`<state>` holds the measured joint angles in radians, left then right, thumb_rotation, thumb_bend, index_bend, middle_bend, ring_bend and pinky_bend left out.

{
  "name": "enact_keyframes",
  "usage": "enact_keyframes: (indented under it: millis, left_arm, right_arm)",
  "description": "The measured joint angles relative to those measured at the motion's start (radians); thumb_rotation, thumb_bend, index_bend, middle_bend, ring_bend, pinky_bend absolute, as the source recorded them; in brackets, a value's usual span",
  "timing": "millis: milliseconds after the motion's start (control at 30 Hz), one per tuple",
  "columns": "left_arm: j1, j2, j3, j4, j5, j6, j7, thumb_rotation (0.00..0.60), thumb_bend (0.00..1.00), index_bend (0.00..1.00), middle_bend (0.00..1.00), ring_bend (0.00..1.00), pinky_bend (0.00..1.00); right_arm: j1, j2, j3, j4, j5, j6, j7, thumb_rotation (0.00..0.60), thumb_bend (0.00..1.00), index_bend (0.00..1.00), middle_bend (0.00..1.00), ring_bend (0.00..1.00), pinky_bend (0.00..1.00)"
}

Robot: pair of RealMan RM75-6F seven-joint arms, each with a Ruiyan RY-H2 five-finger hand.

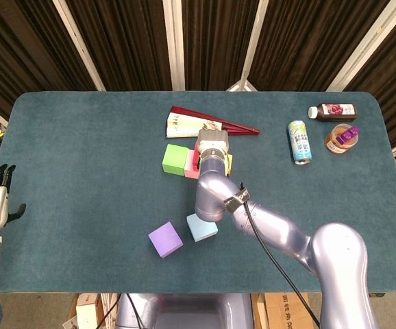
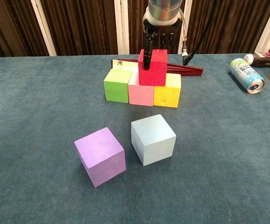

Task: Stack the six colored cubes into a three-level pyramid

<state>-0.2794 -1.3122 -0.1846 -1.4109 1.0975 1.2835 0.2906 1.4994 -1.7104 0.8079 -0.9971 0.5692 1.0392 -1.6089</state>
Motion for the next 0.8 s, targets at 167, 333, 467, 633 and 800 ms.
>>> enact_keyframes:
  millis: [167,333,467,633,800]
  left_arm:
    - [-0.002,-0.002,0.001,0.002,-0.001,-0.003,0.003,0.600,0.36,0.08,0.03,0.00,0.00]
    - [-0.002,-0.003,0.000,0.002,-0.002,-0.001,0.005,0.600,0.36,0.08,0.03,0.00,0.00]
    - [-0.001,-0.004,-0.001,0.001,-0.006,0.000,0.008,0.600,0.36,0.08,0.03,0.00,0.00]
    - [-0.003,-0.005,-0.001,0.002,-0.010,-0.003,0.013,0.600,0.36,0.08,0.03,0.00,0.00]
    - [-0.004,-0.007,-0.001,0.003,-0.012,-0.005,0.017,0.600,0.36,0.08,0.02,0.00,0.00]
  right_arm:
    - [-0.001,-0.002,0.009,0.001,-0.002,0.006,-0.010,0.600,0.34,0.31,0.27,0.13,0.00]
    - [-0.005,-0.005,0.016,0.007,-0.004,0.005,-0.015,0.600,0.34,0.30,0.25,0.12,0.00]
    - [-0.007,-0.008,0.023,0.012,-0.002,0.003,-0.024,0.600,0.34,0.30,0.24,0.11,0.00]
    - [-0.009,-0.011,0.031,0.016,-0.004,0.004,-0.032,0.600,0.34,0.26,0.21,0.10,0.00]
    - [-0.013,-0.013,0.039,0.016,0.001,0.003,-0.043,0.600,0.34,0.25,0.19,0.08,0.00]
